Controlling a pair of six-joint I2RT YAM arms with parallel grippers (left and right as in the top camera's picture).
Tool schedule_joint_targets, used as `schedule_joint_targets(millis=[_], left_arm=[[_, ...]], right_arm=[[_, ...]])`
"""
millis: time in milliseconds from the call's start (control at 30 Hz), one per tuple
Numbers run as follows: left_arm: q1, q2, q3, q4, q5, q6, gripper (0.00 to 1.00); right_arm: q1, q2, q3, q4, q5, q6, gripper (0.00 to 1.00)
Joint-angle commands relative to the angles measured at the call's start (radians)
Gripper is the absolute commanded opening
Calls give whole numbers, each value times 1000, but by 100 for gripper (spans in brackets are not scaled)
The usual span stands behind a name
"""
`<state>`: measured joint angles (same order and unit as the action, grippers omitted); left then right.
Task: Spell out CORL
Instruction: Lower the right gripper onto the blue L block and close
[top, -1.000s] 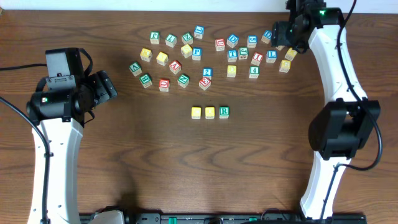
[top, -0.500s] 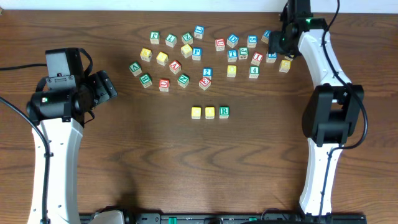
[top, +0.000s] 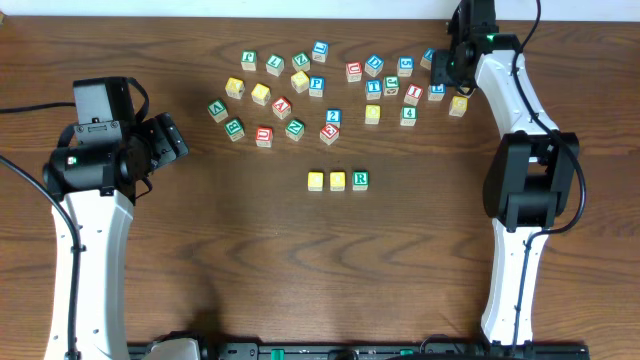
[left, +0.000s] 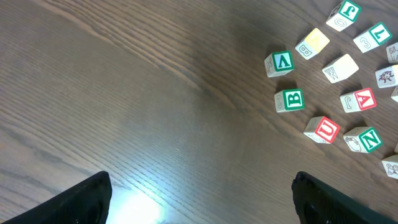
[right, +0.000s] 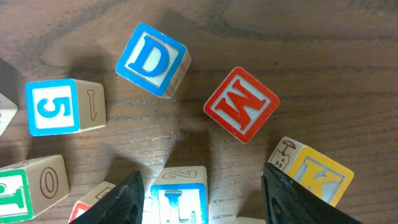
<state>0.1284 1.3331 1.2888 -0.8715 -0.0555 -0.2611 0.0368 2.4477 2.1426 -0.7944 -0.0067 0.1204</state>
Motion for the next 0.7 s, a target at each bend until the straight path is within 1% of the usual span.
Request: schedule_joint_targets(millis=[0,400,667], left_arm=[[2,-7,5,-3,-9,-2,91],[2,-7,5,-3,-9,-2,91],[2,-7,5,-3,-9,-2,91]], right_arm=[[-9,40,15,10,-7,-6,55],[-9,59,14,10,-30,-6,52],[-9,59,8,9,-29,-6,38]])
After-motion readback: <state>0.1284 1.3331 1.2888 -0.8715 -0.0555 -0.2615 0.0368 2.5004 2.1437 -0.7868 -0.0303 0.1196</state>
